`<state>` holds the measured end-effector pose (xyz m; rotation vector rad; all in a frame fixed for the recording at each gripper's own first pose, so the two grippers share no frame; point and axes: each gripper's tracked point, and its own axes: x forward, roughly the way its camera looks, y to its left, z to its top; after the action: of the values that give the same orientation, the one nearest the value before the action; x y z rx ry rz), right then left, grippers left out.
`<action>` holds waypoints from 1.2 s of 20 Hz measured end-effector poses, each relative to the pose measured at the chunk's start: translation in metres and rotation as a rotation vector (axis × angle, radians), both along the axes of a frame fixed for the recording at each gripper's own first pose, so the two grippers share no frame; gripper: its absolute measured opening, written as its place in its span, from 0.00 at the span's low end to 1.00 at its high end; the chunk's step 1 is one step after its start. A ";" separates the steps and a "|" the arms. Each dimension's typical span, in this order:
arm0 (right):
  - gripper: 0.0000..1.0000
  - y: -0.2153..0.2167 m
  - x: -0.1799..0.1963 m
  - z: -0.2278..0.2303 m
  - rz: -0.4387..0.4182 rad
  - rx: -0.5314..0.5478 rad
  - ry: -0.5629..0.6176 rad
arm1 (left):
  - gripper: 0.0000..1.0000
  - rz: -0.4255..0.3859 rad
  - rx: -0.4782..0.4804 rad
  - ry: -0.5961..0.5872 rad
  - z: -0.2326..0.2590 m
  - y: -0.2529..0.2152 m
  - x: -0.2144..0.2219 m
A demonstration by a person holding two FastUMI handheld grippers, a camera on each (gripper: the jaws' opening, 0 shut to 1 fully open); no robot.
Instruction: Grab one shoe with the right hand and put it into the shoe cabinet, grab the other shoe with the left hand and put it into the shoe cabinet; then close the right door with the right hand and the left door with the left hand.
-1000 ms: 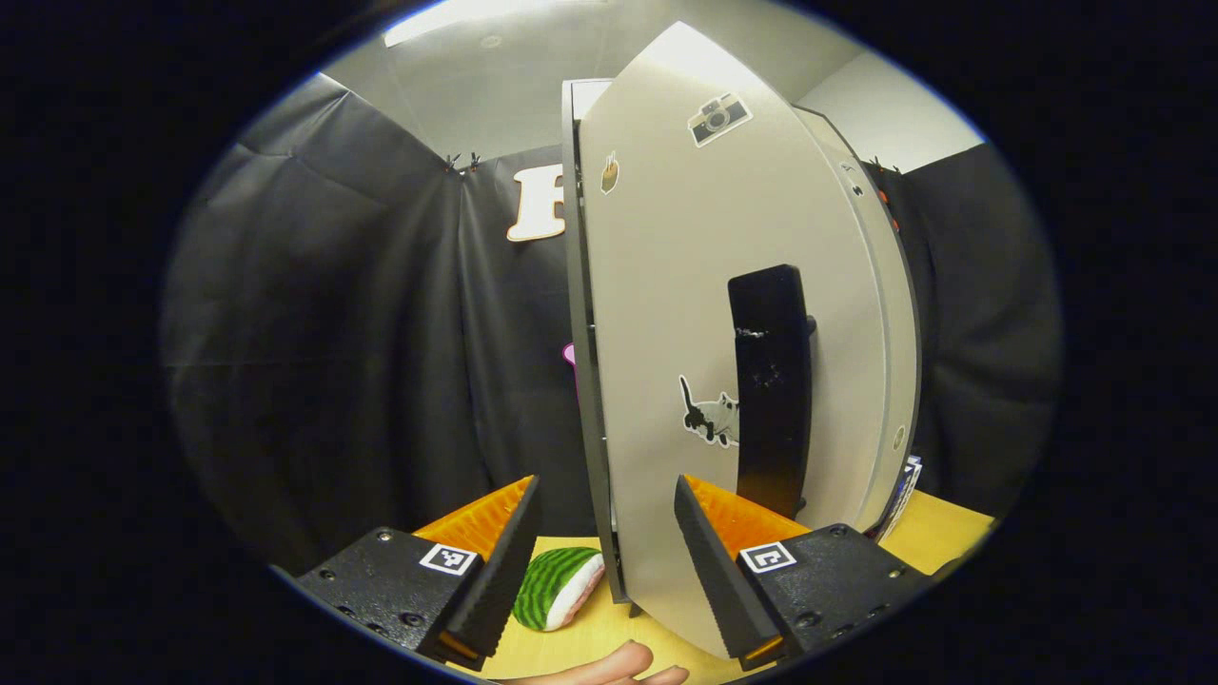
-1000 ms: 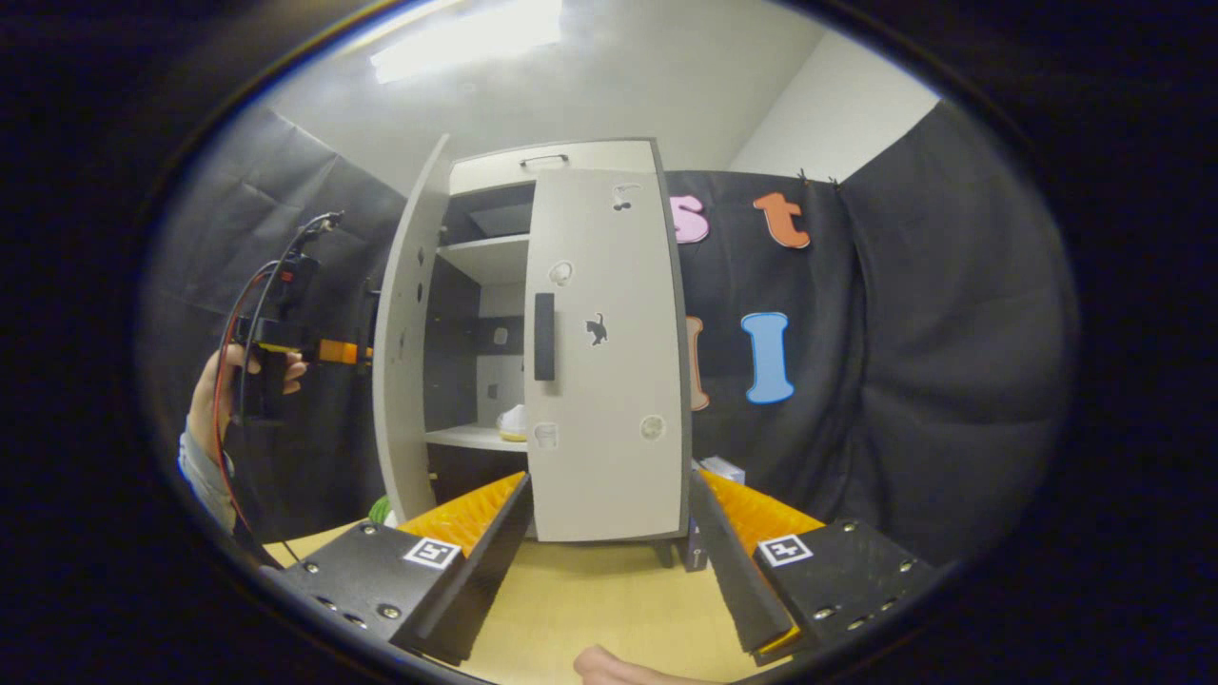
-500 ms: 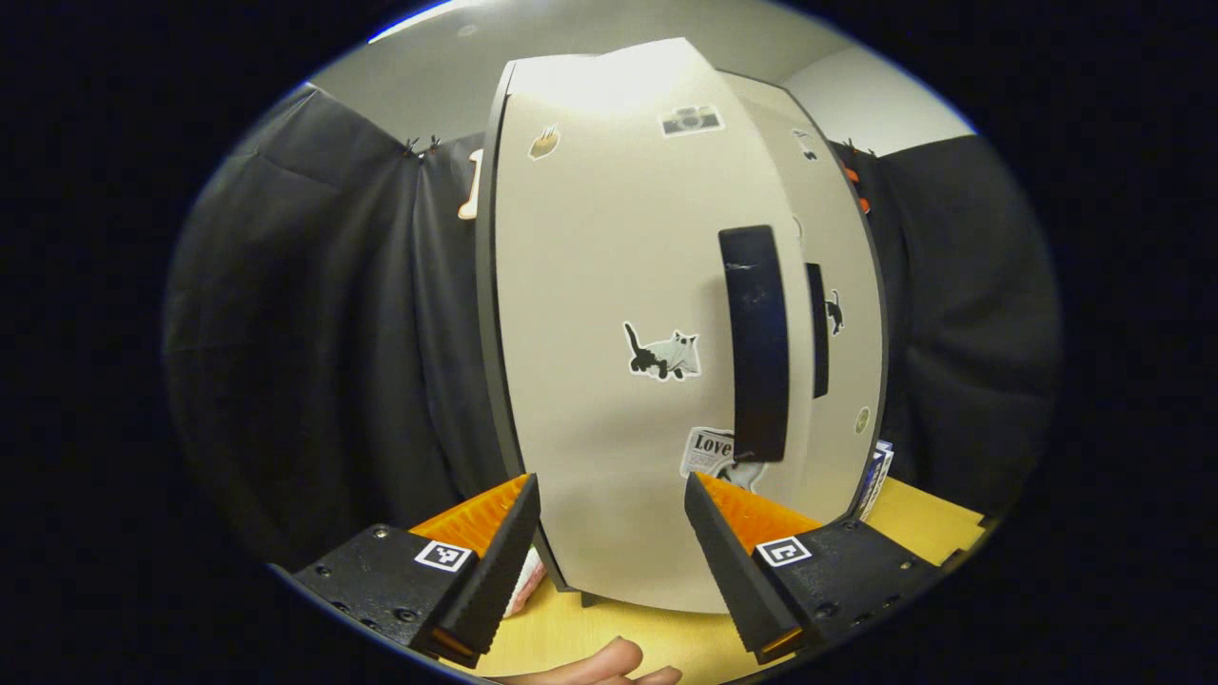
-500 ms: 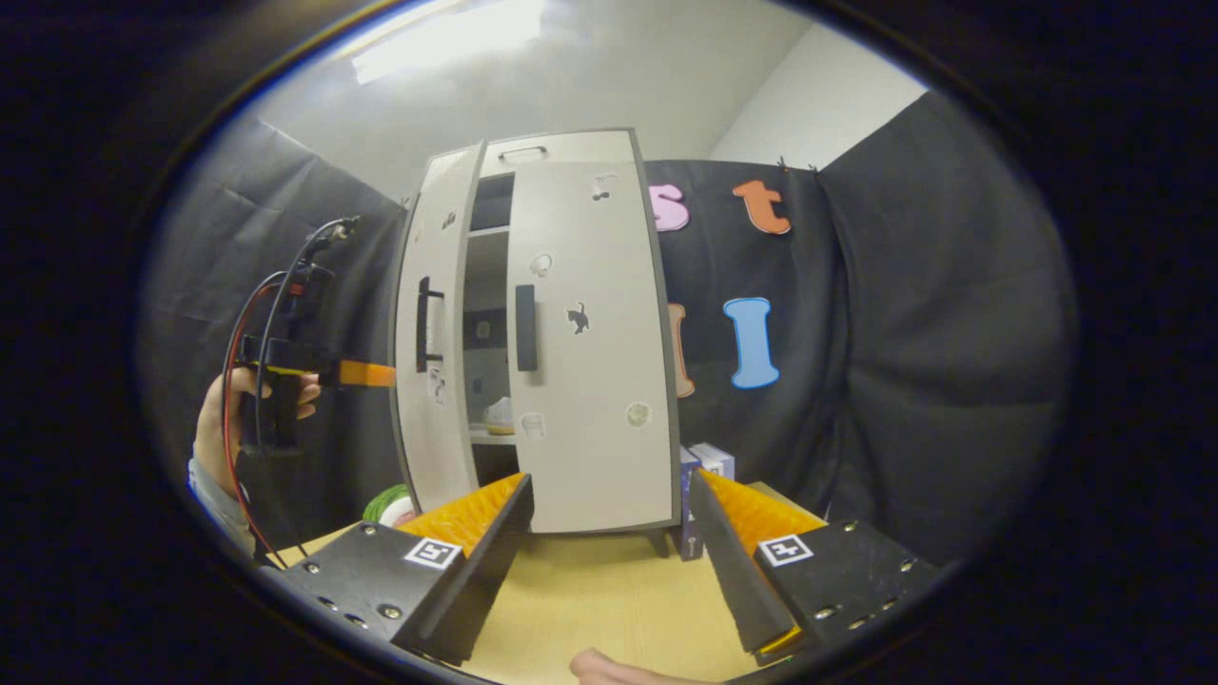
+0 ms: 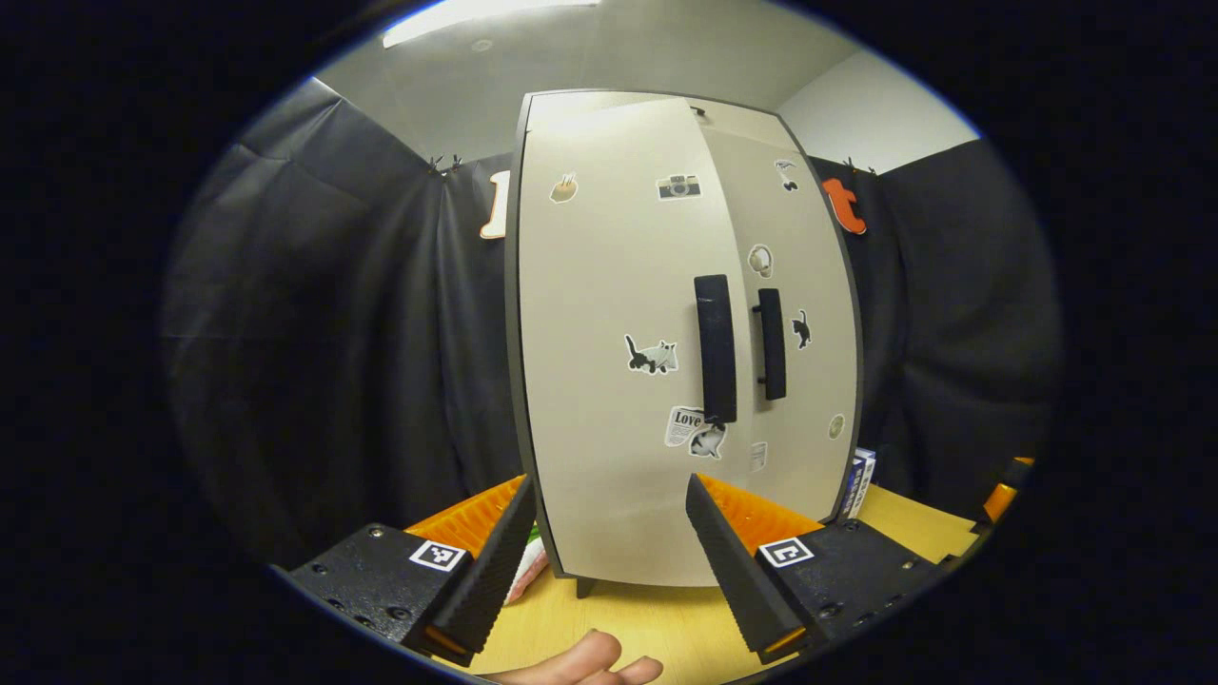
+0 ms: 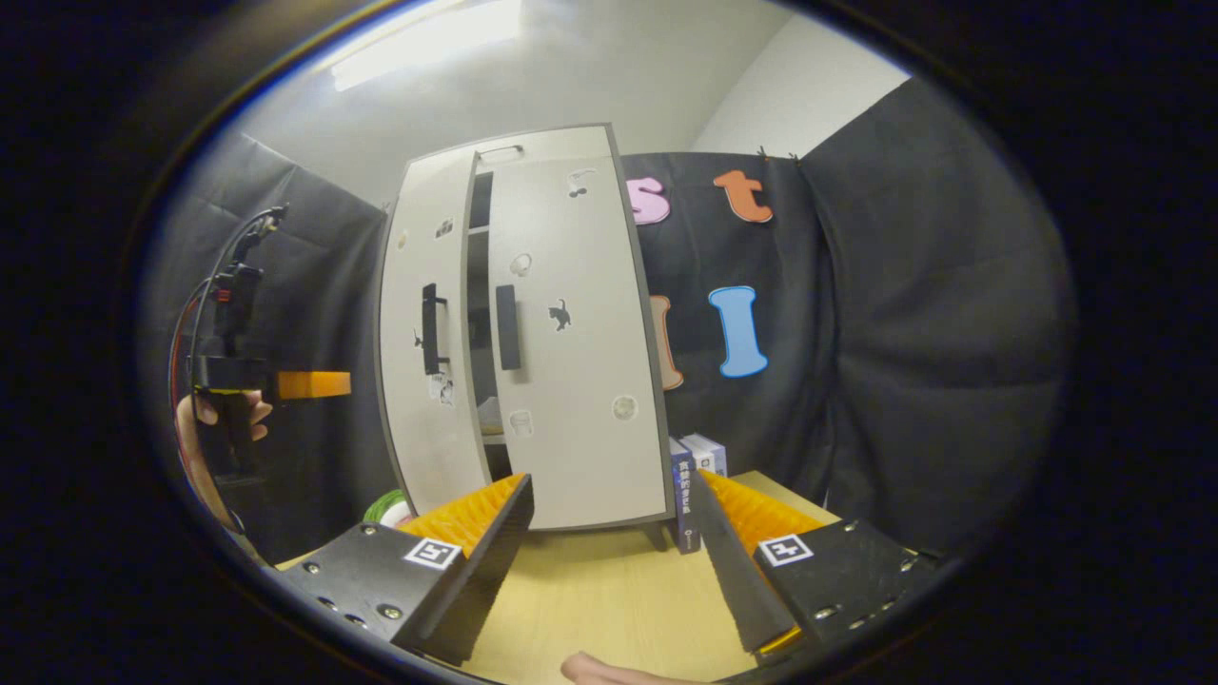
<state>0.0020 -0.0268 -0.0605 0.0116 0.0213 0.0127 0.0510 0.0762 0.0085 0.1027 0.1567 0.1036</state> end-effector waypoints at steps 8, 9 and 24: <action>1.00 -0.004 -0.007 0.007 -0.014 -0.002 0.001 | 0.96 -0.009 -0.051 -0.034 -0.022 0.004 -0.050; 1.00 -0.003 -0.006 0.007 -0.012 -0.013 0.005 | 0.98 -0.007 -0.048 -0.036 -0.026 0.006 -0.056; 1.00 0.034 0.013 0.042 0.079 -0.081 -0.013 | 0.96 0.023 -0.060 -0.070 -0.021 0.013 -0.088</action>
<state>0.0146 0.0073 -0.0181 -0.0704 0.0088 0.0906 -0.0369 0.0895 -0.0129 0.0374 0.0911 0.1249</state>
